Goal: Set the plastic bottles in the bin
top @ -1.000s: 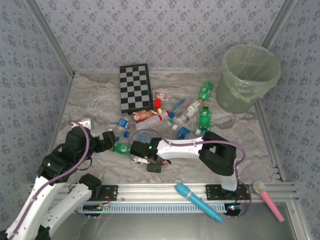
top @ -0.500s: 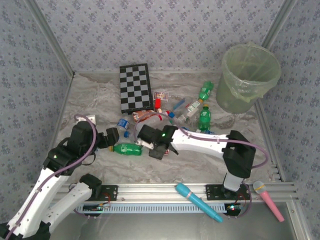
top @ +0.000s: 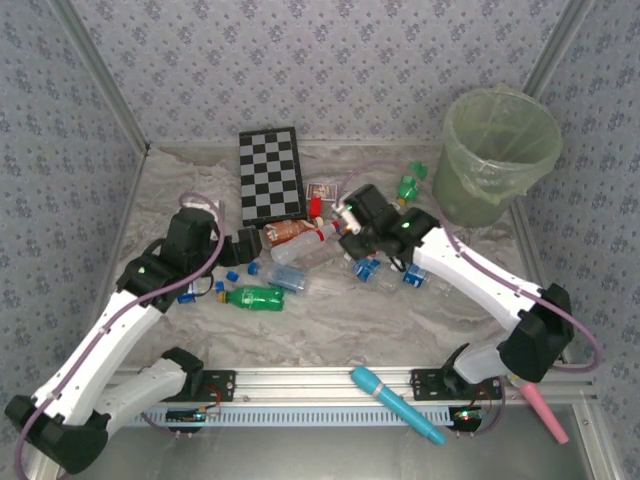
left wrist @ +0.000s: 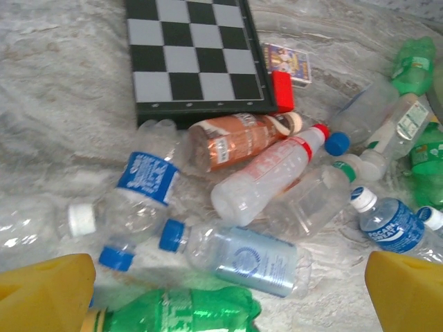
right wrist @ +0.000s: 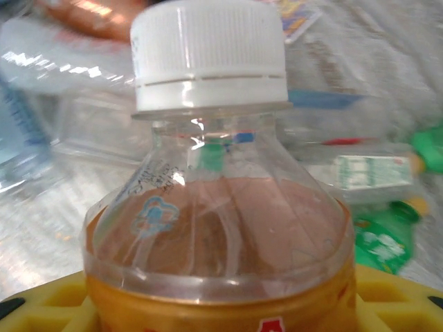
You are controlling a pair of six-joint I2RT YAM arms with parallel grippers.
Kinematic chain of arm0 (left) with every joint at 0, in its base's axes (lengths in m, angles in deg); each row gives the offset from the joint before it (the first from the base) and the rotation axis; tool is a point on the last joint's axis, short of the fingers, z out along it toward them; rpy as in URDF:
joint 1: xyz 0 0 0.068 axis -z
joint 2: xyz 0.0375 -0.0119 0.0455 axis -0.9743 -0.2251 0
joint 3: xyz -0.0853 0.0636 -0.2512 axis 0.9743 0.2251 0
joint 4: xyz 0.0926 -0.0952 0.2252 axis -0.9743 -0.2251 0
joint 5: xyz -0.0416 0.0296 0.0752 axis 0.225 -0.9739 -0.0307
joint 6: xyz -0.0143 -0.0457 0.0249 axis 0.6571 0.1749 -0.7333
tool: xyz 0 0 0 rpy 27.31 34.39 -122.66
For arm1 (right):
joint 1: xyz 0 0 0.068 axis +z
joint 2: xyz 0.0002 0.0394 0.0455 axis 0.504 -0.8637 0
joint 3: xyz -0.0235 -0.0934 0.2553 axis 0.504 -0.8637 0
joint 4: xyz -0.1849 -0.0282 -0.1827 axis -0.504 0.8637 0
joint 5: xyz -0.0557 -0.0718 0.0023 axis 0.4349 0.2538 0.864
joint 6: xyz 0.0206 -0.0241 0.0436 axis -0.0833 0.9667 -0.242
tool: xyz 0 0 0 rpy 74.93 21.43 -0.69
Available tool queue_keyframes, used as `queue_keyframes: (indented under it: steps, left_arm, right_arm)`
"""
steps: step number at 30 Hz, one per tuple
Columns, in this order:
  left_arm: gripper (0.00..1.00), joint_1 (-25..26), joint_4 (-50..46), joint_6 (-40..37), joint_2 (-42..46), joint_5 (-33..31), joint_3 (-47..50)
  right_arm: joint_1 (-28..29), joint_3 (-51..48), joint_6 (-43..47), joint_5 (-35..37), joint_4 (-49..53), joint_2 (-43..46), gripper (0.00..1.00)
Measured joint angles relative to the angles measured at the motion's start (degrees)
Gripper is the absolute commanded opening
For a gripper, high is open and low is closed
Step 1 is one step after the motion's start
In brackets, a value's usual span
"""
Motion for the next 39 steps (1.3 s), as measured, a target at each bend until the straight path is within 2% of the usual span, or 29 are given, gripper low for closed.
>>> queue_keyframes:
  steps: [8,14,18,23,31,39]
  left_arm:
    - [1.00,0.00,7.34,-1.33,-9.90,5.49,-6.16]
    - [1.00,0.11,11.21,-2.36,-16.70,8.72,-11.19]
    - [1.00,0.59,13.09,-3.06,-20.17,10.36,-14.86]
    - [1.00,1.09,15.10,-4.09,-22.21,11.96,-16.48]
    - [1.00,1.14,15.61,-4.72,-22.99,12.81,-16.48]
    - [1.00,1.14,15.58,-6.27,-22.99,12.92,-17.16]
  right_arm:
    - [-17.27,0.57,-3.63,-0.59,-1.90,7.06,0.56]
    - [-29.94,5.14,-6.82,-3.02,-3.67,7.78,0.58]
    - [-36.15,9.68,-8.57,-4.22,-4.94,7.21,0.58]
    - [-41.18,18.86,-10.34,-4.15,-6.32,3.17,0.58]
    - [-47.36,28.06,-13.20,-2.19,-9.75,-6.27,0.58]
    - [-48.54,37.83,-15.93,-1.49,-9.53,-19.63,0.58]
